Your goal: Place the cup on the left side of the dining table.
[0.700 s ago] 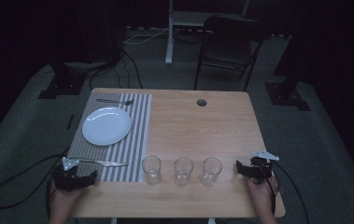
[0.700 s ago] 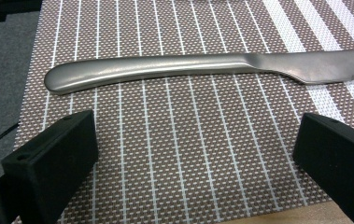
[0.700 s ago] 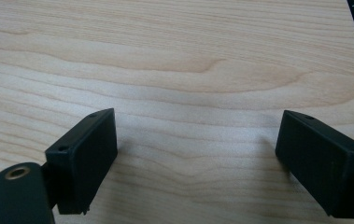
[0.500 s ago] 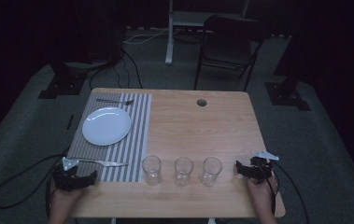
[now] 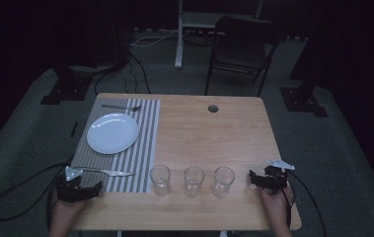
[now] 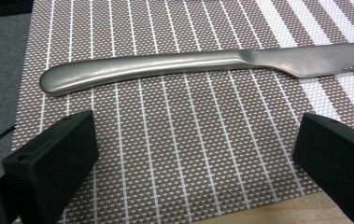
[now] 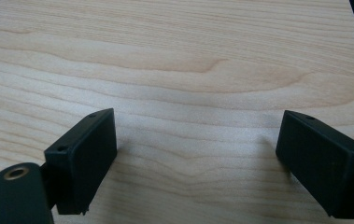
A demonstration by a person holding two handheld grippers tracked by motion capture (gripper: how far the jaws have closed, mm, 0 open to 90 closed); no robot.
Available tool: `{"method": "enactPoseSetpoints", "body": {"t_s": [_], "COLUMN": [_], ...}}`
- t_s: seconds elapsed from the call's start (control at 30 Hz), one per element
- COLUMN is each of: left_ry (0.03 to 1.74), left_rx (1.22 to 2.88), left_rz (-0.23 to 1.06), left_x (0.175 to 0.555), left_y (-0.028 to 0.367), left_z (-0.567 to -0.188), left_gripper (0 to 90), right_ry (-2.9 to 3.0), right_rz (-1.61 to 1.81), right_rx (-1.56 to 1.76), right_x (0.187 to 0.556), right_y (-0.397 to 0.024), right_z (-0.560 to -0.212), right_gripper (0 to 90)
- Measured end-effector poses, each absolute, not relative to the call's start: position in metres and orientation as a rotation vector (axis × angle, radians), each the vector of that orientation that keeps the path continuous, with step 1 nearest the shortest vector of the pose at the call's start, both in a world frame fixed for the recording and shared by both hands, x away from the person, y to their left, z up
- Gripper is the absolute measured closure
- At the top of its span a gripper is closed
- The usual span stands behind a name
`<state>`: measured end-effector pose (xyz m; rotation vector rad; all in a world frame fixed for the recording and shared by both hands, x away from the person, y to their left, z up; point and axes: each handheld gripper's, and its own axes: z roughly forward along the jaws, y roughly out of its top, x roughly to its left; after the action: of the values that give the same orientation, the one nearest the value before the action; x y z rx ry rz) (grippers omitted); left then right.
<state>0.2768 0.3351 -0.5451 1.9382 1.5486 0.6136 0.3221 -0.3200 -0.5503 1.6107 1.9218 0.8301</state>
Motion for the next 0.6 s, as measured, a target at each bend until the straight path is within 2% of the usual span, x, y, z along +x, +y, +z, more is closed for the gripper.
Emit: {"method": "enactPoseSetpoints", "body": {"t_s": [0.6], "left_ry": [1.447], "left_rx": [1.962], "left_rz": [0.574], "left_x": [0.269], "left_y": [0.322], "left_z": [-0.536], "left_gripper": [1.9], "right_ry": [1.919], "right_rz": [0.829], "right_rx": [1.613], "right_x": [0.322], "right_y": [-0.320], "right_z": [-0.550], "right_gripper": [12.1]}}
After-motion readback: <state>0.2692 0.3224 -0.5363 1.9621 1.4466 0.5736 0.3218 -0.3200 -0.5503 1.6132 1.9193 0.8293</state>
